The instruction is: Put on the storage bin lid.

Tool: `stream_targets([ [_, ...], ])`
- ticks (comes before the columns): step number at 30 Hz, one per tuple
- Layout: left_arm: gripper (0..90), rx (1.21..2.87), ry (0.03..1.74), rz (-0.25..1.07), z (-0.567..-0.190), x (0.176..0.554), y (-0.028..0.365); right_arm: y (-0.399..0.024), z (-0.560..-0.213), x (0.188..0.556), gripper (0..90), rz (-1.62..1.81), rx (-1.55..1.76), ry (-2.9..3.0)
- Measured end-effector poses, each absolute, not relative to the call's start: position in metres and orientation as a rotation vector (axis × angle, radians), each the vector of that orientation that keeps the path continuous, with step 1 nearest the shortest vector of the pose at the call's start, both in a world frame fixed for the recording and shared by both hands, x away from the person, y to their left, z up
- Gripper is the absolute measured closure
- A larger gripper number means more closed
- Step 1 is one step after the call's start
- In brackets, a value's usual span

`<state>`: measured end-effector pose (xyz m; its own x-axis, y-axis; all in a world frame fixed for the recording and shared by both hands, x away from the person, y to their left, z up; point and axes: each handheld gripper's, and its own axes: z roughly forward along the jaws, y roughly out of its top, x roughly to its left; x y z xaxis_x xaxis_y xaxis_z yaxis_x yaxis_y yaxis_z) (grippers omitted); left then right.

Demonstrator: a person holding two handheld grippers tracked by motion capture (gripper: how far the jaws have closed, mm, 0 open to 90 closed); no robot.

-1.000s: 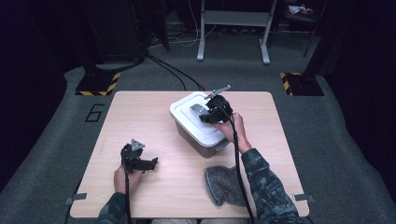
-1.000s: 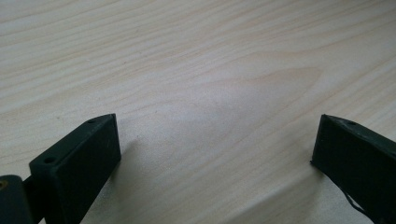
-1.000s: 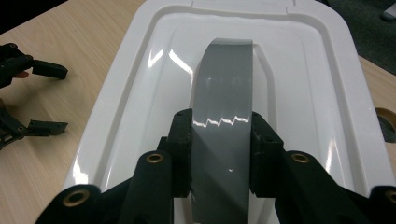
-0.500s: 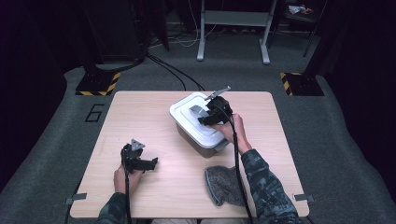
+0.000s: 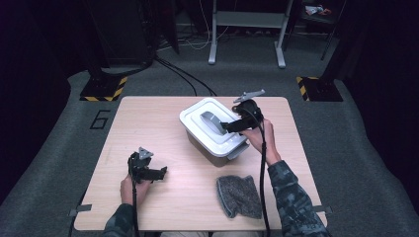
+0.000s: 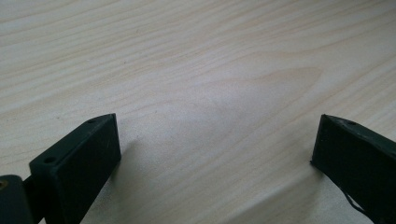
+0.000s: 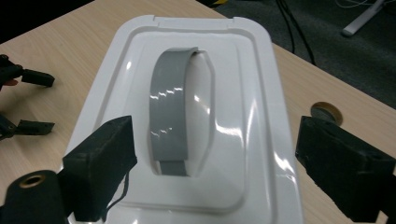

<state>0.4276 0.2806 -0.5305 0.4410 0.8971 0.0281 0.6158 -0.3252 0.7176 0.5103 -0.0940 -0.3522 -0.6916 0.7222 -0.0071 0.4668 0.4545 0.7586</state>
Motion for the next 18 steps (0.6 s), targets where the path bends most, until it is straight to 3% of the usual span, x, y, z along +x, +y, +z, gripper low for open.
stream_targets([
  [9,0.7,2.068,1.263,0.565,-0.530,0.428,0.281,-0.138,-0.350,0.491,5.3,1.067,1.086,2.290],
  [18,0.7,2.068,1.262,0.566,-0.530,0.428,0.281,-0.179,-0.375,0.474,4.8,1.013,1.168,2.222],
])
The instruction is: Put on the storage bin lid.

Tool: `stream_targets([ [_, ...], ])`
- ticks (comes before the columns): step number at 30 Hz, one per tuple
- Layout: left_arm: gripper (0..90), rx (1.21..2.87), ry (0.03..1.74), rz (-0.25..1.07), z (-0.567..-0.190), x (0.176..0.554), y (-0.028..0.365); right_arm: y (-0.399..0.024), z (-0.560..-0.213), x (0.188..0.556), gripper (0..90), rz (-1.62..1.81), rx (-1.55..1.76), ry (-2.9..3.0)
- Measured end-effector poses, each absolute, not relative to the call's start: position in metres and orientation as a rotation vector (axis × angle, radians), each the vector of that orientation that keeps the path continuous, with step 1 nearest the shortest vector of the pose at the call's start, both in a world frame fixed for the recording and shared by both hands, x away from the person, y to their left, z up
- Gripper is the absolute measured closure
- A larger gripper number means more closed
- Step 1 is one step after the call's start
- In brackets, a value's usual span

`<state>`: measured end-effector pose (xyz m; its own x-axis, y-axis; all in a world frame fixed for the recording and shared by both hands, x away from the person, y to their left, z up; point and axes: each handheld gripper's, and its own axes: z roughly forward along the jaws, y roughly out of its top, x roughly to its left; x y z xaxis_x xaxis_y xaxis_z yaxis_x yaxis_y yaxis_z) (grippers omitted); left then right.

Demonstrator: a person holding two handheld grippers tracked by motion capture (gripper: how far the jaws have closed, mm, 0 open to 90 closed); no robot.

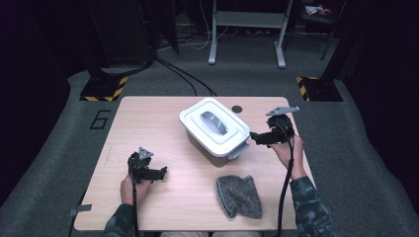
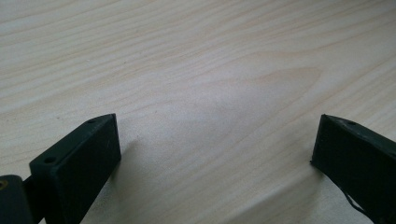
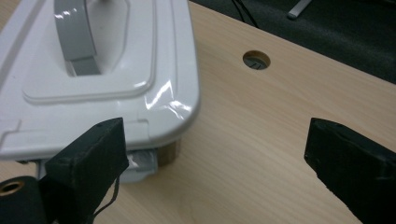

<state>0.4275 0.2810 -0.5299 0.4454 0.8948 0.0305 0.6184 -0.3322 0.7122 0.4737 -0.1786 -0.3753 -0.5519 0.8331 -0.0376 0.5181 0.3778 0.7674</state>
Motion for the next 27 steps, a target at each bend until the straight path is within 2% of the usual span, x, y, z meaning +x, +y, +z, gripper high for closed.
stream_targets([
  [9,0.7,2.064,1.262,0.569,-0.530,0.428,0.281,-0.213,-0.419,0.460,3.8,0.975,1.280,2.183],
  [20,0.7,2.064,1.262,0.569,-0.530,0.428,0.281,-0.230,-0.491,0.450,1.0,0.897,1.420,2.177],
  [27,0.7,2.063,1.264,0.565,-0.530,0.428,0.281,-0.234,-0.516,0.441,0.0,0.851,1.430,2.179],
])
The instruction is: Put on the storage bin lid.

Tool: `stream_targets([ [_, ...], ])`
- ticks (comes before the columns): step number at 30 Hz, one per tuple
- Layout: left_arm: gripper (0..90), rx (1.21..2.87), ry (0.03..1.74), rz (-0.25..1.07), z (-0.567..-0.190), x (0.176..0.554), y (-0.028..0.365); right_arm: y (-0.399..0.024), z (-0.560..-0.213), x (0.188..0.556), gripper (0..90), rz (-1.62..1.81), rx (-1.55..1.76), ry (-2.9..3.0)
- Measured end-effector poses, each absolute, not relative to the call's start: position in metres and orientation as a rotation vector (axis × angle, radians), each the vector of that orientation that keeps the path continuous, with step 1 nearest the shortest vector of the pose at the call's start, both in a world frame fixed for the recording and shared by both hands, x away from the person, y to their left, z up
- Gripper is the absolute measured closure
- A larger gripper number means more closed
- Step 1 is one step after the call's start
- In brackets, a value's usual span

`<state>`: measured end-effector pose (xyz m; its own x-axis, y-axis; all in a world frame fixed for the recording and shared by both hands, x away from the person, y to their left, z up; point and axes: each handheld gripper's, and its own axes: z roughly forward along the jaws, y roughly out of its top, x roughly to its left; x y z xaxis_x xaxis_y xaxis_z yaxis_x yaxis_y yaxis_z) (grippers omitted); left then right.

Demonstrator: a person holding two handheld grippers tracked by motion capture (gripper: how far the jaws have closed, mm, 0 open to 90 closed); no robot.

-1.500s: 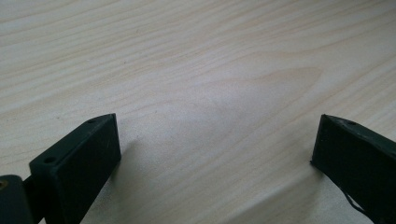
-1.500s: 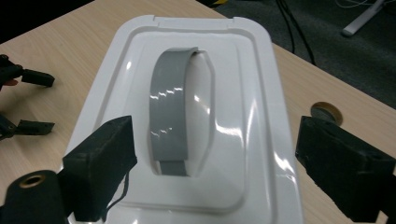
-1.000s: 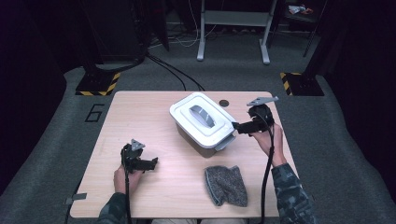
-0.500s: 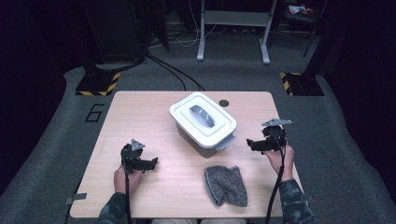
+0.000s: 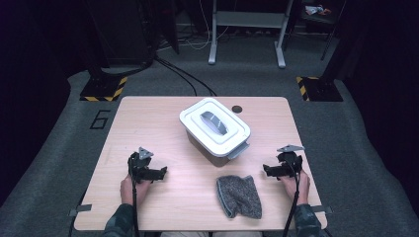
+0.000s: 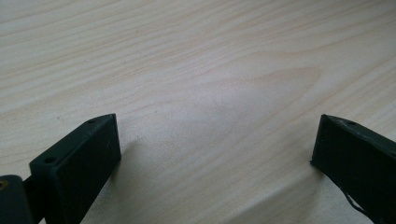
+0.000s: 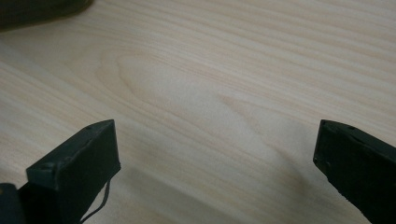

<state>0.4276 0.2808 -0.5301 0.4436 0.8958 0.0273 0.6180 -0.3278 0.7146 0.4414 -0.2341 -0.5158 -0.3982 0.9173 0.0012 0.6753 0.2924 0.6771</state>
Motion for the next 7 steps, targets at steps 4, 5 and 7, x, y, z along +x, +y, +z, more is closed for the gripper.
stream_targets([
  [4,0.7,2.068,1.263,0.566,-0.5299,0.4276,0.2810,-0.2358,-0.5242,0.4389,0.0,0.853,1.433,2.194],
  [5,0.7,2.067,1.263,0.565,-0.5300,0.4276,0.2810,-0.2372,-0.5253,0.4384,0.0,0.869,1.416,2.190],
  [7,0.7,2.068,1.262,0.565,-0.5300,0.4276,0.2811,-0.2387,-0.5267,0.4372,0.0,0.885,1.400,2.184],
])
